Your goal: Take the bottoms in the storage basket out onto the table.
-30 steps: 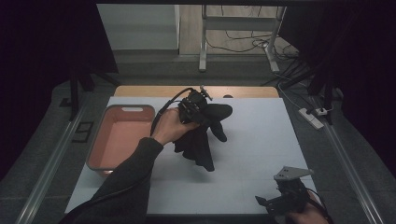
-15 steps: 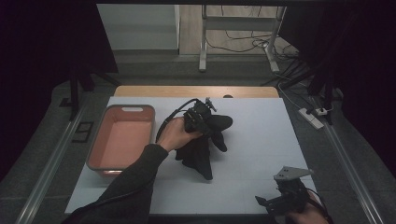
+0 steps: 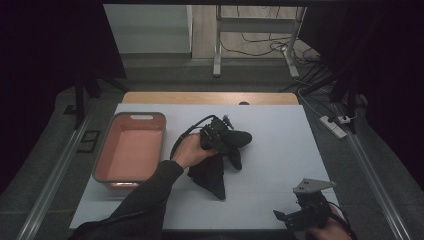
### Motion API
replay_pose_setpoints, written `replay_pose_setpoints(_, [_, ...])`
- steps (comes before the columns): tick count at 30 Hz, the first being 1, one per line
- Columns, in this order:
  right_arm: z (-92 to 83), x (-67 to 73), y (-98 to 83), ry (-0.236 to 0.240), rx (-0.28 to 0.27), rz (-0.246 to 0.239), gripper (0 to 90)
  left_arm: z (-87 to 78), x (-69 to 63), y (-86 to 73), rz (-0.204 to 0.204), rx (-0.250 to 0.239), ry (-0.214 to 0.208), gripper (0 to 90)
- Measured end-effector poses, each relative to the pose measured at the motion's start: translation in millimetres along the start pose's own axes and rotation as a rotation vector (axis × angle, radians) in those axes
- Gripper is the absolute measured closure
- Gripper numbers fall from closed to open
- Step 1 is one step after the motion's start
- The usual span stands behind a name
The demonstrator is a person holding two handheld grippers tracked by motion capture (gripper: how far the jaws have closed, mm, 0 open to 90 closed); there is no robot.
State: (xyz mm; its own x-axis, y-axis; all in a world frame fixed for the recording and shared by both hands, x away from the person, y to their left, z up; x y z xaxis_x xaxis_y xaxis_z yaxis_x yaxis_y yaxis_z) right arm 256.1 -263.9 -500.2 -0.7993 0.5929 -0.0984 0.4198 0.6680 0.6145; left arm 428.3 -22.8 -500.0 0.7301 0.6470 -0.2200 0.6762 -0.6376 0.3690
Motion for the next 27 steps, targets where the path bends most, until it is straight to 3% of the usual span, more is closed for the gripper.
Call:
replay_pose_setpoints(13, [0.1,0.3,0.0,0.0,0.003,-0.004,1.3,22.9,7.9,-12.3,-0.001,0.013,0.012,72.2])
replay_pose_setpoints(27, [0.4,1.0,-0.1,0.002,0.006,-0.008,1.3,43.9,15.6,-23.2,-0.014,0.058,0.022,67.7])
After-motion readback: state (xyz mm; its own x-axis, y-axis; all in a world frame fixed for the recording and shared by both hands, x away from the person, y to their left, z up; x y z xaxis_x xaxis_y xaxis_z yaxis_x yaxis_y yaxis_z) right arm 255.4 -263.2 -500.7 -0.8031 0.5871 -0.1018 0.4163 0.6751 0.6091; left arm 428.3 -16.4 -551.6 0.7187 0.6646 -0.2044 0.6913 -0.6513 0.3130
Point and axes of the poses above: each handheld gripper's, and its own axes: z roughly forward along the jaws, y roughly out of its top, x roughly to its left, the point moved 6 cm from there along z, roughly forward along the jaws, and after that the axes turned 10 degrees about -z, right-handed, at the moved point
